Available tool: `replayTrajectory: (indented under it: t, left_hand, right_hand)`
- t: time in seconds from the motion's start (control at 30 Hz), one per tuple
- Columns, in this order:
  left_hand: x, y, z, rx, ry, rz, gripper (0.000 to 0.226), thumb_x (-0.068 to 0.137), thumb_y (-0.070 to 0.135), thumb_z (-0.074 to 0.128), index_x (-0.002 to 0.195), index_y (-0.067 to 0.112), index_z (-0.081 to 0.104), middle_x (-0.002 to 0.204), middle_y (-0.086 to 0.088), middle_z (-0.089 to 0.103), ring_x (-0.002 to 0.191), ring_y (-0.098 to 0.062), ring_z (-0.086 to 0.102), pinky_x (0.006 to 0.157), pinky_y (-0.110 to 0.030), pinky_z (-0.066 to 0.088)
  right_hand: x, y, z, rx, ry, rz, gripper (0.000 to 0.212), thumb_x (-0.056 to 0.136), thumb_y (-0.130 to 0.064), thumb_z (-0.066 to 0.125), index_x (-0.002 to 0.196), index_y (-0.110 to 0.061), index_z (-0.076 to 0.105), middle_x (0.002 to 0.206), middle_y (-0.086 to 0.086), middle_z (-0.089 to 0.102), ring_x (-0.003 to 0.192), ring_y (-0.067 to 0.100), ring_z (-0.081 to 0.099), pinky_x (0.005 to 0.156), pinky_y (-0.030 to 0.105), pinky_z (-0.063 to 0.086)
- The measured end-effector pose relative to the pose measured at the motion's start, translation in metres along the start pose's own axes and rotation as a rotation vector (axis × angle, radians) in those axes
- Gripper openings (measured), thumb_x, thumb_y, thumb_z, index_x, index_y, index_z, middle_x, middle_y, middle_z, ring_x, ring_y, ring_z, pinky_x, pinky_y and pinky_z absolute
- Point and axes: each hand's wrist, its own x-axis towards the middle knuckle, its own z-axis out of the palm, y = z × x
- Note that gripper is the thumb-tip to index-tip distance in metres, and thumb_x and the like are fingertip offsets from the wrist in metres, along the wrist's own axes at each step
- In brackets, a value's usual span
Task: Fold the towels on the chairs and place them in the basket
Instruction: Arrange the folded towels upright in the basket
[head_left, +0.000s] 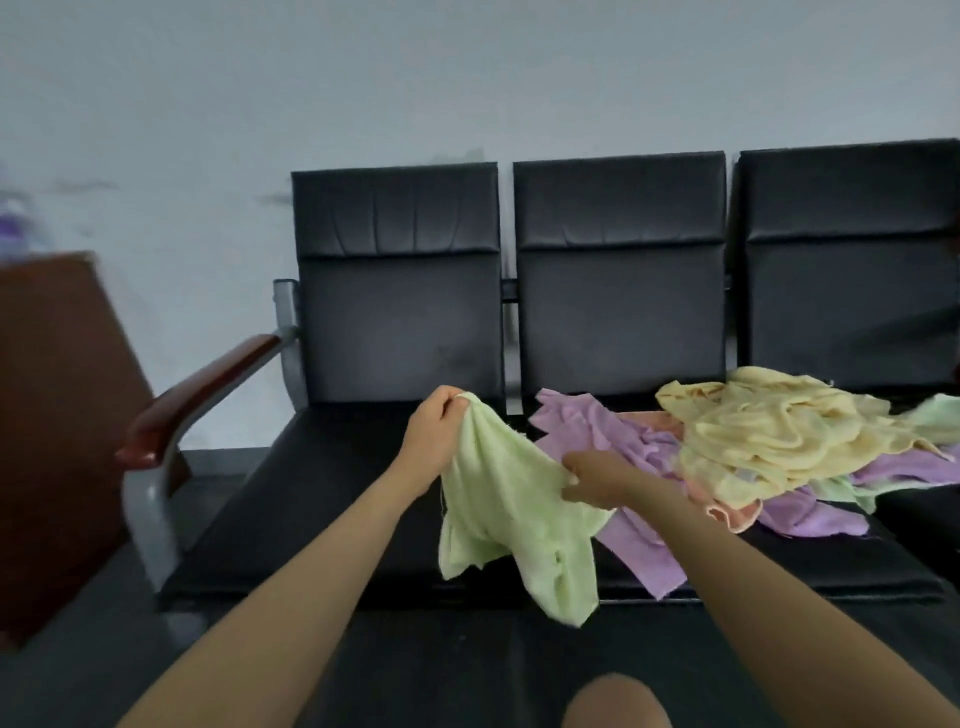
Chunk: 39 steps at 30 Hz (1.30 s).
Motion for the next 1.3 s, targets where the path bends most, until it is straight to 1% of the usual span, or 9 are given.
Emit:
replayTrajectory:
  t: [0.13, 0.4, 0.57, 0.7, 0.77, 0.9, 1.03, 1.17, 1.3]
  left_hand:
    - [-0.008, -0.025, -0.045, 0.110, 0.113, -0.032, 0.021, 0.099, 0.022, 0.041, 0.096, 0.013, 0.060, 0.090, 0.000, 0.061, 0.077, -0.009, 0.051, 0.063, -0.019, 0.039]
    - [0.030, -0.040, -0.114, 0.118, 0.261, -0.042, 0.020, 0.097, 0.022, 0.045, 0.094, 0.009, 0.059, 0.087, -0.001, 0.058, 0.080, -0.015, 0.048, 0.067, -0.024, 0.038]
    - [0.033, -0.081, -0.128, 0.053, 0.431, -0.196, 0.013, 0.096, 0.016, 0.042, 0.096, 0.009, 0.053, 0.093, -0.004, 0.055, 0.087, -0.022, 0.050, 0.072, -0.032, 0.038]
    - [0.006, -0.162, -0.119, 0.526, 0.101, -0.519, 0.045, 0.092, 0.010, 0.048, 0.135, 0.007, 0.037, 0.137, -0.017, 0.035, 0.122, -0.036, 0.040, 0.098, -0.038, 0.036]
    - [-0.013, -0.194, -0.108, 0.721, -0.121, -0.427, 0.061, 0.091, 0.013, 0.054, 0.145, 0.012, 0.027, 0.149, -0.015, 0.020, 0.137, -0.034, 0.024, 0.111, -0.034, 0.023]
    - [-0.031, -0.215, -0.088, 0.850, -0.307, -0.128, 0.040, 0.096, 0.017, 0.043, 0.135, 0.021, 0.051, 0.144, -0.002, 0.043, 0.132, -0.021, 0.040, 0.109, -0.028, 0.027]
    - [-0.021, -0.187, -0.082, 0.764, -0.203, -0.259, 0.040, 0.095, 0.039, 0.036, 0.088, 0.012, 0.064, 0.093, -0.001, 0.064, 0.086, -0.022, 0.058, 0.076, -0.033, 0.038]
    - [-0.023, -0.191, -0.072, 0.681, -0.248, -0.169, 0.028, 0.095, 0.034, 0.049, 0.117, 0.018, 0.056, 0.118, 0.002, 0.051, 0.109, -0.017, 0.050, 0.090, -0.030, 0.042]
    - [-0.019, -0.195, -0.072, 0.577, -0.252, -0.244, 0.065, 0.092, 0.036, 0.056, 0.147, 0.020, 0.025, 0.147, 0.001, 0.030, 0.130, -0.020, 0.037, 0.105, -0.037, 0.038]
  right_hand:
    - [0.008, -0.031, 0.003, 0.489, 0.032, 0.119, 0.017, 0.099, -0.023, 0.040, 0.112, -0.012, 0.044, 0.102, 0.012, 0.057, 0.076, 0.026, 0.066, 0.059, 0.033, 0.057]
    - [0.068, -0.126, -0.047, 1.114, 0.626, -0.115, 0.018, 0.098, -0.014, 0.039, 0.082, -0.021, 0.042, 0.078, 0.003, 0.050, 0.069, 0.016, 0.048, 0.064, 0.036, 0.047]
    - [0.101, -0.150, -0.014, 0.824, 0.425, -0.268, 0.024, 0.099, -0.016, 0.041, 0.120, -0.025, 0.047, 0.110, -0.009, 0.053, 0.100, 0.014, 0.053, 0.084, 0.031, 0.043]
    - [0.108, -0.122, 0.069, 0.403, -0.077, -0.104, 0.060, 0.095, -0.019, 0.053, 0.147, -0.022, 0.023, 0.140, 0.007, 0.040, 0.124, 0.027, 0.046, 0.089, 0.031, 0.043]
    - [0.102, -0.107, 0.108, 0.239, -0.237, -0.025, 0.069, 0.094, -0.029, 0.055, 0.150, -0.019, 0.017, 0.150, 0.007, 0.028, 0.134, 0.026, 0.035, 0.103, 0.032, 0.035]
    - [0.091, -0.104, 0.138, 0.221, -0.138, -0.111, 0.059, 0.093, -0.033, 0.055, 0.144, -0.018, 0.030, 0.149, 0.001, 0.027, 0.137, 0.022, 0.030, 0.109, 0.033, 0.029]
    - [0.088, -0.110, 0.132, 0.454, -0.092, -0.091, 0.029, 0.091, -0.042, 0.056, 0.102, -0.016, 0.063, 0.102, -0.005, 0.062, 0.095, 0.011, 0.058, 0.081, 0.025, 0.046]
    - [0.093, -0.106, 0.135, 0.433, 0.040, -0.085, 0.017, 0.091, -0.023, 0.058, 0.107, -0.017, 0.061, 0.096, -0.004, 0.064, 0.086, 0.013, 0.059, 0.084, 0.032, 0.050]
    - [0.103, -0.107, 0.136, 0.393, 0.129, 0.053, 0.071, 0.082, -0.019, 0.069, 0.140, -0.016, 0.030, 0.133, 0.008, 0.034, 0.103, 0.024, 0.054, 0.079, 0.029, 0.043]
